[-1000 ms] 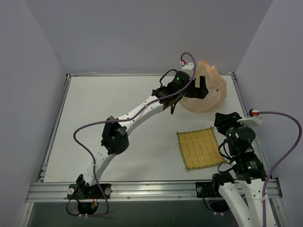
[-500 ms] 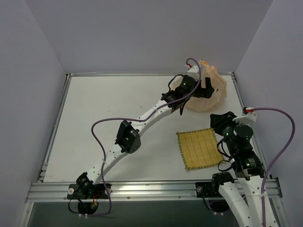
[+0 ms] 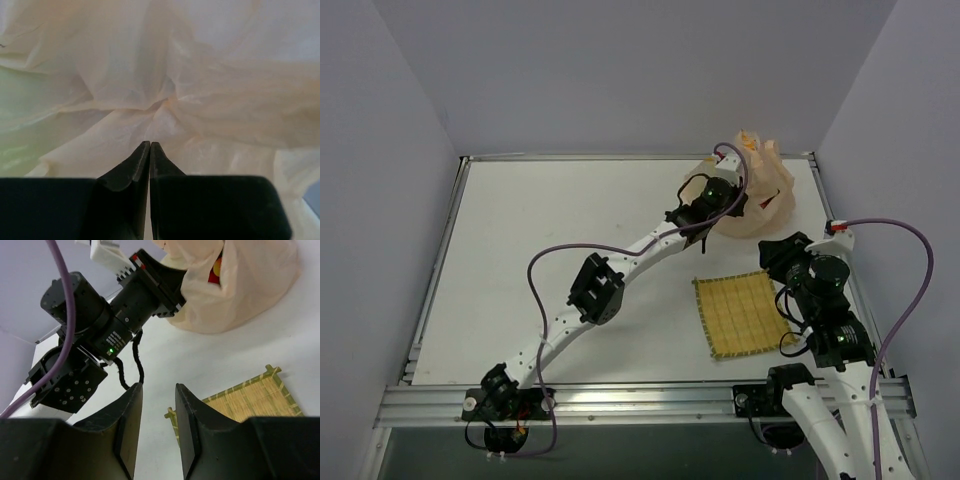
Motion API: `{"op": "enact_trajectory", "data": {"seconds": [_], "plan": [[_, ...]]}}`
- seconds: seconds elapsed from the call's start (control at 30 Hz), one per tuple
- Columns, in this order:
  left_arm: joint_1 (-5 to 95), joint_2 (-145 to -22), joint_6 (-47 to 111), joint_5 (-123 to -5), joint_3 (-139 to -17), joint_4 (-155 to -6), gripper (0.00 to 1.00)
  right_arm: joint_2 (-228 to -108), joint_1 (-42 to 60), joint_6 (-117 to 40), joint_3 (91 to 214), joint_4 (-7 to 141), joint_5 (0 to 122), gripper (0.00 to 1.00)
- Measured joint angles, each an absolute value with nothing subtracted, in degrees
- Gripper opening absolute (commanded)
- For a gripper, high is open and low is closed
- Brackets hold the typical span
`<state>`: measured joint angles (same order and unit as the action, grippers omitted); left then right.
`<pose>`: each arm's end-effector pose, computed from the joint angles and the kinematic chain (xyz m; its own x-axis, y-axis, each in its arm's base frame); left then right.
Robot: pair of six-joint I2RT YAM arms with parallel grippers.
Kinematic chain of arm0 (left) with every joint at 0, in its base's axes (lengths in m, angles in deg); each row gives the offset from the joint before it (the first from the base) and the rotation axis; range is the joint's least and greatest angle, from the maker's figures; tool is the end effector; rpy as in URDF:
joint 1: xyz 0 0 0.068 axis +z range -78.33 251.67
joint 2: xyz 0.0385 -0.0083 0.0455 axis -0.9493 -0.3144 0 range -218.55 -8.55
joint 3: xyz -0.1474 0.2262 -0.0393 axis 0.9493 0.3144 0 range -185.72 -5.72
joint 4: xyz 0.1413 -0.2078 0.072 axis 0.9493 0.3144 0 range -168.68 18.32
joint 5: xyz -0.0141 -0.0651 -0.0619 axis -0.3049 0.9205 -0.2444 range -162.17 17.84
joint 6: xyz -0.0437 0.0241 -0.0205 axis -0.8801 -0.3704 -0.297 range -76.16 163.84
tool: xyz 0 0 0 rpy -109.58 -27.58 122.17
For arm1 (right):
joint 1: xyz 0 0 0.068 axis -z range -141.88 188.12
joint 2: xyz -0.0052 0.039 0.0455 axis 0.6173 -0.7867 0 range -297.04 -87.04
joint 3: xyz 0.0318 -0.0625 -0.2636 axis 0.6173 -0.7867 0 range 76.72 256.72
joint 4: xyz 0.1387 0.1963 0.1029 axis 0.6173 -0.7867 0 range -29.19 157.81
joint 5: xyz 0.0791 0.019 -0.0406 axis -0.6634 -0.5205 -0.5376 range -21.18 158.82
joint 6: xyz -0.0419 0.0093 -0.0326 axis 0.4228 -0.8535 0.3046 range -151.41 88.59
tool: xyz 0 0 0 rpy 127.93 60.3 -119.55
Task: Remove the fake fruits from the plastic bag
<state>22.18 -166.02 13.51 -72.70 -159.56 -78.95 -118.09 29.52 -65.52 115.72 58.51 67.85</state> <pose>0.4040 -0.4723 0.2526 -0.4137 -0.2930 -0.8620 0.6318 0.5893 -0.5035 0.1361 0.0212 0.3404 -0.1124 0.5500 -0.8275 -0.1248 0.8184 0.5609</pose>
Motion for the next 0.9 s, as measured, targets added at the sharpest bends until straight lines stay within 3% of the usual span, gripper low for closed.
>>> {"op": "enact_trajectory", "data": {"seconds": [0.3, 0.4, 0.6, 0.9], "plan": [[24.56, -153.96, 16.22, -72.11, -134.63, -83.46, 0.02, -126.38, 29.52, -61.23, 123.2, 58.7, 76.7, 0.42], [25.94, -149.0, 16.0, -70.78, -128.48, -86.82, 0.02, -133.74, 29.58, -58.83, 125.73, 61.68, 80.42, 0.52], [28.04, -139.47, 15.15, -68.42, -116.99, -93.71, 0.02, -154.81, 31.83, -52.03, 136.33, 64.45, 82.39, 0.62], [28.12, -131.49, 13.97, -63.11, -108.03, -97.95, 0.04, -164.25, 39.88, -47.75, 142.58, 65.17, 79.0, 0.61]]}}
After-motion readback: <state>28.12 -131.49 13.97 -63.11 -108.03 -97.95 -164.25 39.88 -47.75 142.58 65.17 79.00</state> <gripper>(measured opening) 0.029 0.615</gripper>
